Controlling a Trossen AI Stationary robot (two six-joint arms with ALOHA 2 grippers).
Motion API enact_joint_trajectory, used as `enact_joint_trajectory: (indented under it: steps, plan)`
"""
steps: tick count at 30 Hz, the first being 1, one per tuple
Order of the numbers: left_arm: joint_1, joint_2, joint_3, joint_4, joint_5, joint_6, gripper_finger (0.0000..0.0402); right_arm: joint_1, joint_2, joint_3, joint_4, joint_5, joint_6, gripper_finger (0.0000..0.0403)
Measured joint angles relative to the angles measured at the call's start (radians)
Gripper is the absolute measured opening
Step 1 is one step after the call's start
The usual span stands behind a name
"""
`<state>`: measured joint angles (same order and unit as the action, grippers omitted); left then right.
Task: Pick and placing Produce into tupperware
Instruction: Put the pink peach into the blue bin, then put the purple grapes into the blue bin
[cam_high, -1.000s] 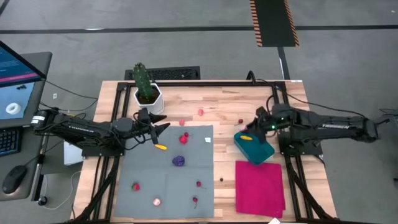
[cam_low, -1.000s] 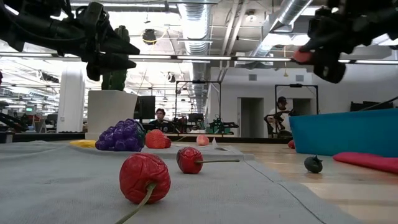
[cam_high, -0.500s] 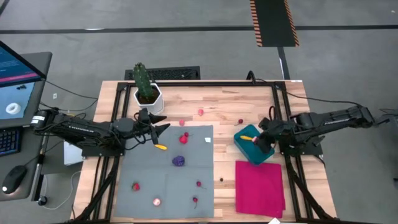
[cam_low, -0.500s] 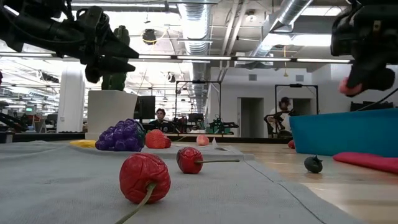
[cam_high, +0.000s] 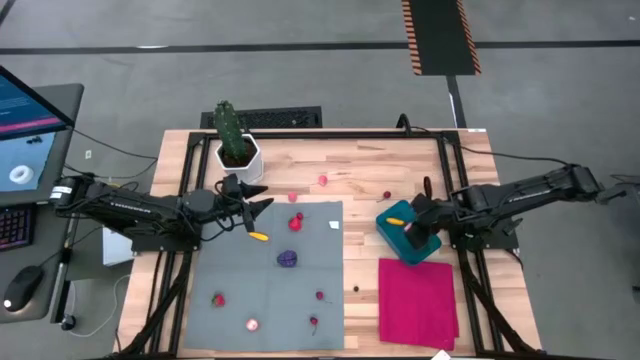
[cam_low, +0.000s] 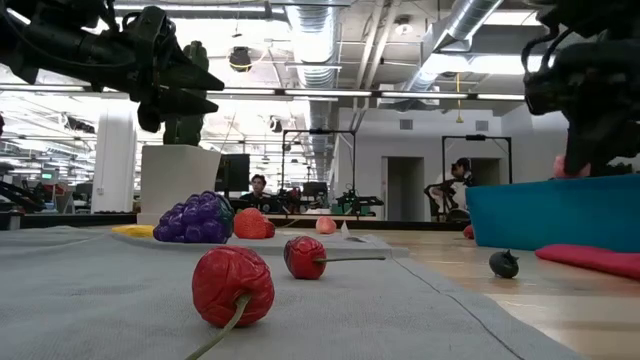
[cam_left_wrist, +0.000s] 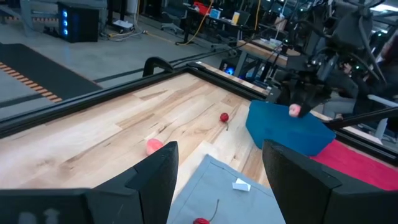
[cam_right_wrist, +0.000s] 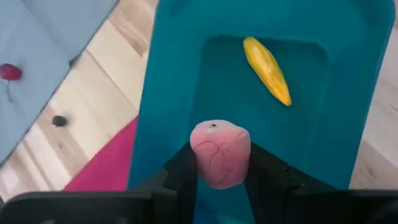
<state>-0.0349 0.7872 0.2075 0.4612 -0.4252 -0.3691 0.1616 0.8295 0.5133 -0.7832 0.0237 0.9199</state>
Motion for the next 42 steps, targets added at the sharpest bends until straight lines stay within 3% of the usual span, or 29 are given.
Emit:
enact_joint_trajectory:
  steps: [6, 14, 18, 22, 27, 32, 36, 42]
  plan:
    - [0.0, 0.0, 0.0, 0.001, 0.0, -0.003, 0.0224, -0.007, 0.06, 0.0, 0.014, 0.001, 0.007, 0.0133]
    - [0.0, 0.0, 0.0, 0.001, 0.0, -0.003, 0.0224, -0.066, 0.087, 0.0, 0.029, 0.002, -0.011, 0.0258]
    - [0.0, 0.0, 0.0, 0.001, -0.001, -0.003, 0.0224, -0.076, 0.087, 0.0, 0.036, 0.001, -0.011, 0.0293]
    - [0.0, 0.0, 0.0, 0.001, 0.0, -0.001, 0.0224, -0.081, 0.087, 0.0, 0.034, 0.004, 0.001, 0.0301]
    - [0.0, 0.0, 0.0, -0.003, -0.001, 0.0, 0.0224, -0.073, 0.087, 0.0, 0.028, -0.005, 0.125, 0.0302]
    - [0.0, 0.0, 0.0, -0.03, -0.006, -0.009, 0.0224, -0.068, 0.087, 0.0, 0.058, 0.009, 0.104, 0.0302]
    - [0.0, 0.0, 0.0, -0.025, -0.005, 0.002, 0.0224, -0.056, 0.087, 0.0, 0.228, 0.03, 0.024, 0.0302]
    - [0.0, 0.0, 0.0, 0.054, 0.088, 0.079, 0.0224, -0.017, 0.087, 0.0, 0.68, 0.029, -0.167, 0.0302]
